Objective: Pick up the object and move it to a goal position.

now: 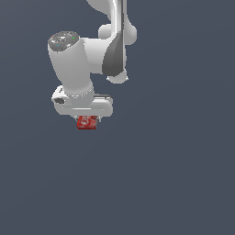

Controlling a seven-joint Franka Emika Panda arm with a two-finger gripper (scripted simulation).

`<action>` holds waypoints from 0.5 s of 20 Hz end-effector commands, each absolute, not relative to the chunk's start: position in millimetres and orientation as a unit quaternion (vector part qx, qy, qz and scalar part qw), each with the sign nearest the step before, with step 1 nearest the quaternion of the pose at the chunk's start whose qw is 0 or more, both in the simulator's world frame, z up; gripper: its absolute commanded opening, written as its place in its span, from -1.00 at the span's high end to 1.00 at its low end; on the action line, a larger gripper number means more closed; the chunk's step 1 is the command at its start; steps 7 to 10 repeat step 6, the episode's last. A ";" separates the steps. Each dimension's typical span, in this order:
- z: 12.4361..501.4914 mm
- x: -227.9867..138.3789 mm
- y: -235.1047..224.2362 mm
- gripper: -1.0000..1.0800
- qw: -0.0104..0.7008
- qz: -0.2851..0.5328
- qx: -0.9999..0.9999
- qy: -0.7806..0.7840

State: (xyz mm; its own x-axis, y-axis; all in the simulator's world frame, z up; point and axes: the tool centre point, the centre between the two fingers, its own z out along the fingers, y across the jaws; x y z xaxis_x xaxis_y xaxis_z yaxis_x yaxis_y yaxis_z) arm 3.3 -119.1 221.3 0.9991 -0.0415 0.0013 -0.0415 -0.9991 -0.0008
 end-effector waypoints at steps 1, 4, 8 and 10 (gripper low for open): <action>232.0 -0.2 -129.4 1.00 0.001 0.000 -1.000 0.020; 238.7 -1.9 -136.0 1.00 0.001 0.000 -1.000 0.020; 240.0 -2.2 -136.9 1.00 0.000 0.000 -1.000 0.020; 240.0 -2.2 -136.9 1.00 0.000 0.000 -1.000 0.020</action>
